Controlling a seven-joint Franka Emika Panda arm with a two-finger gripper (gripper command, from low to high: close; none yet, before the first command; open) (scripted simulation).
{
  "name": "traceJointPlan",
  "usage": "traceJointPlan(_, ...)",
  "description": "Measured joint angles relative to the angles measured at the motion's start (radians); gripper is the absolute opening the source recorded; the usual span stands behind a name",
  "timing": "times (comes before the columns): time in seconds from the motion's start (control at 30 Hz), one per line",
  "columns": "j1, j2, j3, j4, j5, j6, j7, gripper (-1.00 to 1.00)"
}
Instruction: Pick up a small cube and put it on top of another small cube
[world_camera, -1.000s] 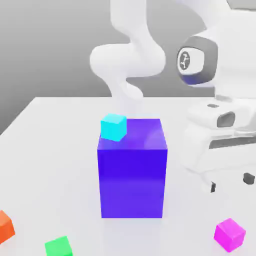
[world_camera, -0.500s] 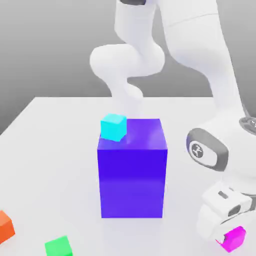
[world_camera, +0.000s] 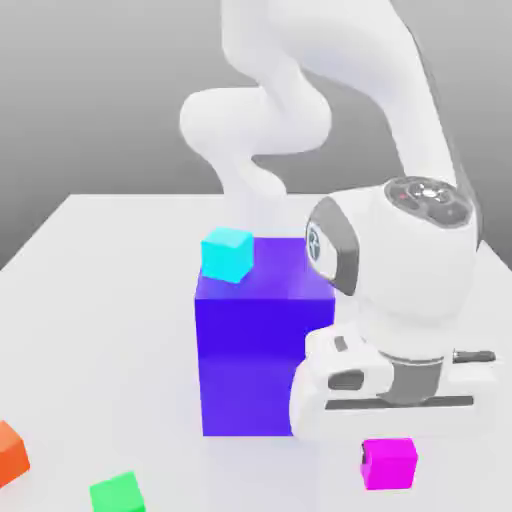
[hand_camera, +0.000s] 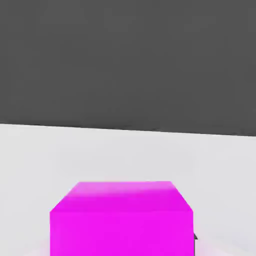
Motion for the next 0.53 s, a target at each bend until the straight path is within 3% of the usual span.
traceJointPlan(0.27,-0.147,-0.043,-0.195,0.021,0.111,-0.059,0.267,-1.0)
traceJointPlan(0.4,-0.186,0.06,-0.218,0.034,0.158,0.028,0.302,-1.0)
traceJointPlan(0.43,-0.191,0.088,-0.214,0.036,0.165,0.054,0.299,1.0)
traceJointPlan(0.53,-0.191,0.088,-0.214,0.036,0.165,0.054,0.298,1.0)
